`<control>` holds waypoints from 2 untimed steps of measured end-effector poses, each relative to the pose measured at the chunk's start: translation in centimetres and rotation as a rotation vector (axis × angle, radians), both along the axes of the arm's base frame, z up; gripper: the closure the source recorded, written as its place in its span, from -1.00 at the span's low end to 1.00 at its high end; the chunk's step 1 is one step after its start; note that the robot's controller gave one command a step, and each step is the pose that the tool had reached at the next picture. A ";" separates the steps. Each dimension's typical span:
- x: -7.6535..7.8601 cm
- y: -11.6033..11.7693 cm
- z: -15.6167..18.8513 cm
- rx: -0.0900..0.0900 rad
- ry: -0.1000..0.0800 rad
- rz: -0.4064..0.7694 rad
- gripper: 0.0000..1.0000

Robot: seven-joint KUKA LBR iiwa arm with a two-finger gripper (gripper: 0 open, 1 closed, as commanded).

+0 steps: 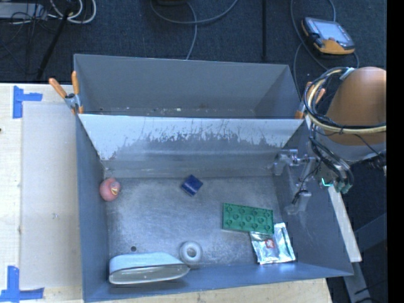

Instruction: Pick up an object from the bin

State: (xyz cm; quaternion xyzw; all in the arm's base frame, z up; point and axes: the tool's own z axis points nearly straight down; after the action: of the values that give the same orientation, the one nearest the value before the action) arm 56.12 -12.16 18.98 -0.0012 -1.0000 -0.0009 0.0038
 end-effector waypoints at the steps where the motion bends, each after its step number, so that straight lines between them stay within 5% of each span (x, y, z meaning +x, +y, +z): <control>1: -2.8 3.4 -12.5 0.002 0.001 0.095 -1.00; 2: -2.5 3.4 -12.1 -0.001 -0.007 0.100 1.00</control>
Offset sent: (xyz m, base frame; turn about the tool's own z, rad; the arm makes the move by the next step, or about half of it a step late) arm -0.0254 0.0327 -0.1198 -0.0977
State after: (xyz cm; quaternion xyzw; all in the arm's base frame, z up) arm 53.58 -8.80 6.93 0.0486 -0.9988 -0.0001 0.0006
